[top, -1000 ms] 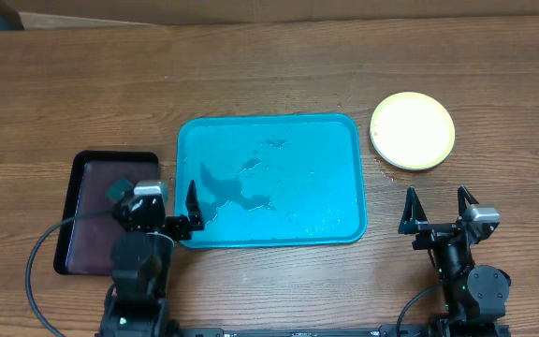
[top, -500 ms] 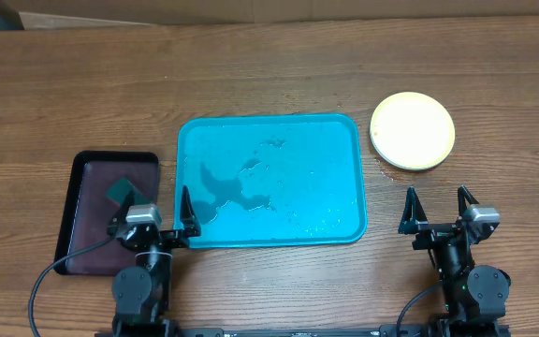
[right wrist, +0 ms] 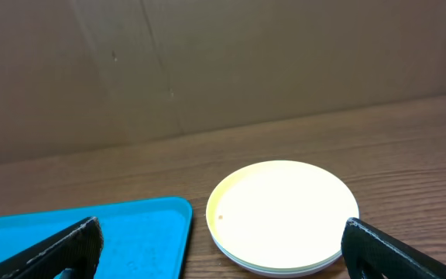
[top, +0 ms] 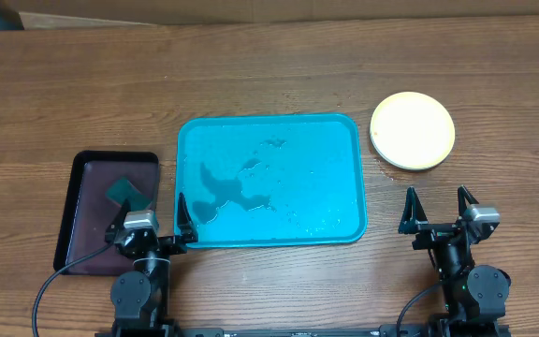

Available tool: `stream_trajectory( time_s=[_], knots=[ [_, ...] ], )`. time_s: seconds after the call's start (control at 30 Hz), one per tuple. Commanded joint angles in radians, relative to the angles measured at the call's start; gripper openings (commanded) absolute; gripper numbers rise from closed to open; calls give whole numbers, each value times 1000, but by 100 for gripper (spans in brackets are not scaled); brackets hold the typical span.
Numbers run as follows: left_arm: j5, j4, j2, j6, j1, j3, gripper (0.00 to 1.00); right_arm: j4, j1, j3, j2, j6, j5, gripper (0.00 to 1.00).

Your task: Clean dirty plates on tray and stack at the side

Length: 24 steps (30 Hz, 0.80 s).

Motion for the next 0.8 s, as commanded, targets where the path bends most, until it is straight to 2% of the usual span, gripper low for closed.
stream_trajectory(
  time_s=[0.0, 0.27, 0.77],
  knots=[
    [3, -2, -12, 28, 6, -4, 100, 6, 5, -10, -11, -4, 9, 100],
    [101, -11, -12, 95, 6, -3, 100, 6, 5, -11, -11, -4, 9, 100],
    [100, -11, -12, 101, 6, -3, 100, 6, 5, -10, -11, -4, 9, 100]
  ],
)
